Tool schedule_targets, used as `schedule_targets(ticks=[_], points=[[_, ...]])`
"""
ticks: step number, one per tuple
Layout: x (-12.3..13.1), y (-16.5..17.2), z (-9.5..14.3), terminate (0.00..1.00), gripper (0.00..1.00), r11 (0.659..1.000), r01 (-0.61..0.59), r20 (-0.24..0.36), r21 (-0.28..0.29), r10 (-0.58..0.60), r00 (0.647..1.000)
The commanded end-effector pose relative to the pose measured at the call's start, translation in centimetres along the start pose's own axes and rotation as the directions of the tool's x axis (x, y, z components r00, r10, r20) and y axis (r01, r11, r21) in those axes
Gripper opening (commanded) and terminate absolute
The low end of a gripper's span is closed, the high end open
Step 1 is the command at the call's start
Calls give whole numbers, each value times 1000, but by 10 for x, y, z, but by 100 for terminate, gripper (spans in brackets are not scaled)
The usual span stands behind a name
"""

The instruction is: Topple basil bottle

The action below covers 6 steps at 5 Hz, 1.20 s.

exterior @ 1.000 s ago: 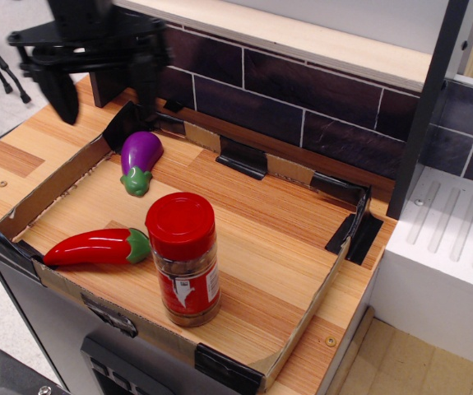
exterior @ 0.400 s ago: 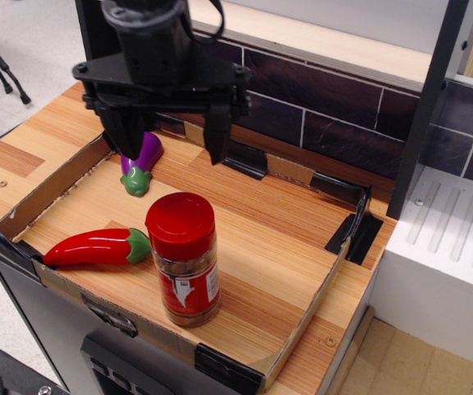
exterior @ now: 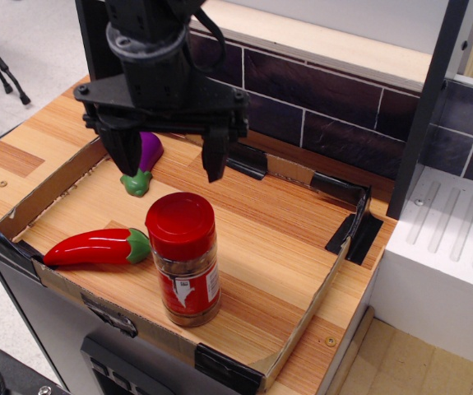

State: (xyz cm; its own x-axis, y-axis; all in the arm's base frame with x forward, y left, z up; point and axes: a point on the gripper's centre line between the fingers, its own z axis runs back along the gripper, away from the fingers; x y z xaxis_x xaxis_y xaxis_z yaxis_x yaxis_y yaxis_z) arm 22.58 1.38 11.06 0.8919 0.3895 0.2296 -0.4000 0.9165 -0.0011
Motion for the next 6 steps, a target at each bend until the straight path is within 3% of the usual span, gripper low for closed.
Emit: schedule_targets(ticks=[1, 3, 6], points=[[-5, 2, -10, 0, 100, 1000, 8, -19, 12, -8, 1000], [-15, 7, -5, 0, 100, 1000, -2, -55, 11, 3, 998], [-36, 13, -14, 0, 100, 998, 48, -49, 35, -46, 998]])
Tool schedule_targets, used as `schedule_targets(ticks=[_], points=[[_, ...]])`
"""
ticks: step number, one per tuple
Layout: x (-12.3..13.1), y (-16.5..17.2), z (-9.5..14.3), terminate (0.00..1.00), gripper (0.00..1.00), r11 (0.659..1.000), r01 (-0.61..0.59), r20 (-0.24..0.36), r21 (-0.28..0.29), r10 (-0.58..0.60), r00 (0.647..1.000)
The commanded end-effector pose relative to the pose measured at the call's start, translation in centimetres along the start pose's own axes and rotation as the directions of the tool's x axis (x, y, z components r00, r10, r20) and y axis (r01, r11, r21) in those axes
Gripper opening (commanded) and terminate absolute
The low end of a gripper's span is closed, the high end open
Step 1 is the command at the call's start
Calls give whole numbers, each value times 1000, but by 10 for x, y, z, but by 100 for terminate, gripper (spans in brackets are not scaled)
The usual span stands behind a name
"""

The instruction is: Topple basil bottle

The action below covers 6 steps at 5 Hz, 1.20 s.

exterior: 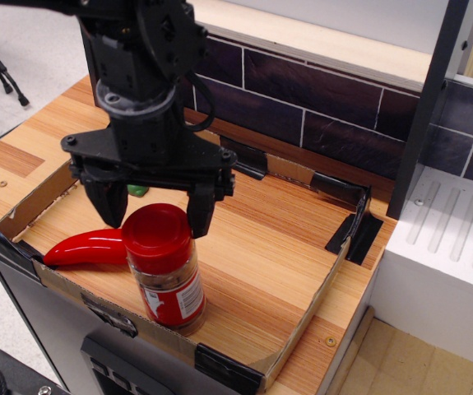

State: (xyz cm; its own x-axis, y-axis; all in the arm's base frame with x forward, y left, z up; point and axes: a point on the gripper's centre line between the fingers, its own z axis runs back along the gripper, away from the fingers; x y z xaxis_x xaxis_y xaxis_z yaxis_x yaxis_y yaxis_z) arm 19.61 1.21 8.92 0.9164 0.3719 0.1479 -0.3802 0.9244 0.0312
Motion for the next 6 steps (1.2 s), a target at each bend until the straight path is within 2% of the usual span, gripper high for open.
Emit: schedule_targets(ticks=[1, 3, 4, 5, 6], points=[[-9, 3, 0, 0, 100, 1000, 29, 14, 9, -29, 999], [-12, 2, 8, 0, 100, 999, 35, -72, -7, -35, 997], [-8, -3, 12, 0, 0, 999, 24, -73, -27, -26, 997], [6, -11, 20, 0, 0, 999, -8, -102, -52, 3, 995], [23, -23, 16, 0, 0, 997, -70, -202, -27, 63, 977]])
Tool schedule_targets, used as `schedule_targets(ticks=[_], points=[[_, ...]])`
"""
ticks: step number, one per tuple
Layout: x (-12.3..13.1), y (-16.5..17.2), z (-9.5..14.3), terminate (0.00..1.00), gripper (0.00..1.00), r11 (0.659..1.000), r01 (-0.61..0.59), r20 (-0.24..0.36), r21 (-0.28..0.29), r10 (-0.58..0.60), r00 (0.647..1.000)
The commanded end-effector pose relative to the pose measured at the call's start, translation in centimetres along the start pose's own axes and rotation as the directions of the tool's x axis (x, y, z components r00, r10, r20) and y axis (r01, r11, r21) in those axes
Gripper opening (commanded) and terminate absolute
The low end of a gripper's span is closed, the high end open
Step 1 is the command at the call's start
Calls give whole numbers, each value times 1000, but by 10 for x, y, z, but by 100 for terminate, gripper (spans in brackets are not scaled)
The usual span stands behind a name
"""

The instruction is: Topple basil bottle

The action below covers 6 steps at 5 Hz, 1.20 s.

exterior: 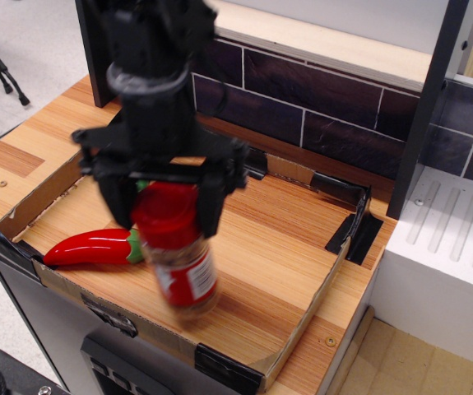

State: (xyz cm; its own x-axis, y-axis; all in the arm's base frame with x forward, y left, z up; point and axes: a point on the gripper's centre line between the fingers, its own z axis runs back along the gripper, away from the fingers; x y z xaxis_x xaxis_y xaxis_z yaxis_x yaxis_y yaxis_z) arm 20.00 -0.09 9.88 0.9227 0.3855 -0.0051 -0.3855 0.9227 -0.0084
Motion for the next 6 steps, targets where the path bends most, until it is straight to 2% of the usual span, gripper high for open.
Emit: schedule_targets(ticks=[1, 2, 3, 4, 5, 6], points=[[38, -17, -2, 0, 0, 991, -129, -205, 40, 134, 970], [43, -19, -4, 0, 0, 985, -158, -330, 71, 173, 928], [42, -19, -4, 0, 0, 986, -149, -348, 68, 163, 923], [52, -17, -15, 0, 0, 989, -127, -275, 71, 142, 951], [66, -18, -23, 0, 0, 991, -128, -166, 47, 134, 977], [77, -16, -36, 0, 0, 994, -105, -97, 0, 105, 990]])
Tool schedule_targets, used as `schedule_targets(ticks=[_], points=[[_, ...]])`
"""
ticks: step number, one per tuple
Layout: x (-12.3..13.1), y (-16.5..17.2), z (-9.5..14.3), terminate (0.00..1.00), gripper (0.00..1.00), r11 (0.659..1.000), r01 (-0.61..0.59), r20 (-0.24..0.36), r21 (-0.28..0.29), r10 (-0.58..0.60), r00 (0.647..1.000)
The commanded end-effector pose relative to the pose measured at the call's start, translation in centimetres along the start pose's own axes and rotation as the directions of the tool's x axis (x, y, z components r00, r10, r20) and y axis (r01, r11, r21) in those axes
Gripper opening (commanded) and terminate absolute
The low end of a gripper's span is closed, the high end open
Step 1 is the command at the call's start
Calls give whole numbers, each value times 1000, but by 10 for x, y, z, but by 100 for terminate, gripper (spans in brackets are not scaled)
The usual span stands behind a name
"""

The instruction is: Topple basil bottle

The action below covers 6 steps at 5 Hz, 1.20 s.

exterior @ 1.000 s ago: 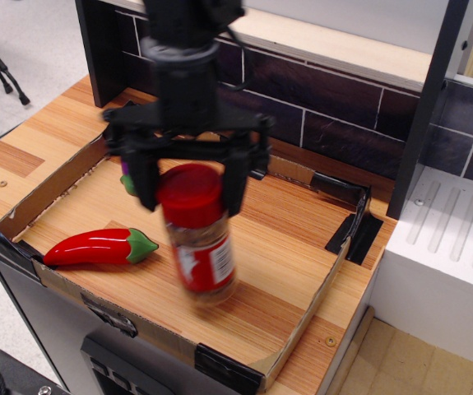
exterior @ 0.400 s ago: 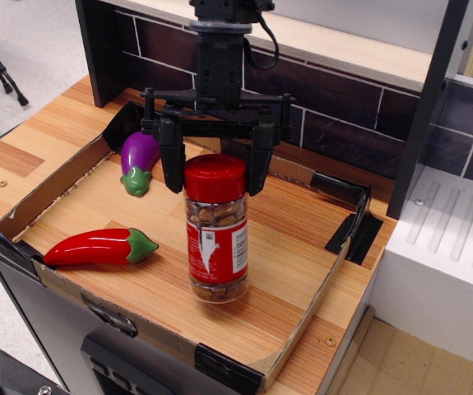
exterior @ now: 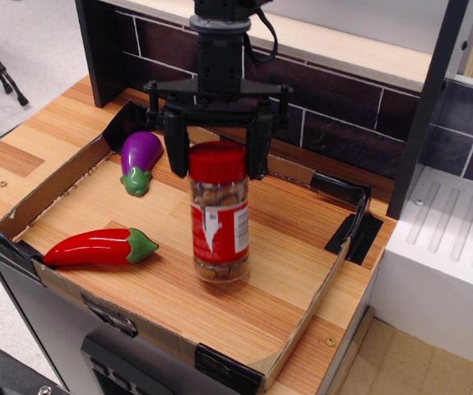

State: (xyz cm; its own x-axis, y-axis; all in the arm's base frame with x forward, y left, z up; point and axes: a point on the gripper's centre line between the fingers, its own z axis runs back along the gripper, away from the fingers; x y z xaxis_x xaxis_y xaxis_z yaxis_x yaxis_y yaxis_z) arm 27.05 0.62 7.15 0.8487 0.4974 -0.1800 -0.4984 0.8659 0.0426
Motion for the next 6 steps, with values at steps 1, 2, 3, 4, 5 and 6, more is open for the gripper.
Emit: schedule_targets(ticks=[1, 2, 3, 4, 5, 6], points=[[24, 0, -11, 0, 0, 991, 118, 298, -65, -94, 950], [31, -5, -15, 0, 0, 983, 174, 488, -52, -127, 864], [40, -15, -30, 0, 0, 984, 152, 502, -92, -86, 860], [41, -22, -33, 0, 0, 982, 125, 554, -141, -26, 832], [39, -23, -23, 0, 100, 971, 93, 545, -219, 43, 837], [35, -25, -8, 0, 100, 976, 67, 489, -209, 45, 871]])
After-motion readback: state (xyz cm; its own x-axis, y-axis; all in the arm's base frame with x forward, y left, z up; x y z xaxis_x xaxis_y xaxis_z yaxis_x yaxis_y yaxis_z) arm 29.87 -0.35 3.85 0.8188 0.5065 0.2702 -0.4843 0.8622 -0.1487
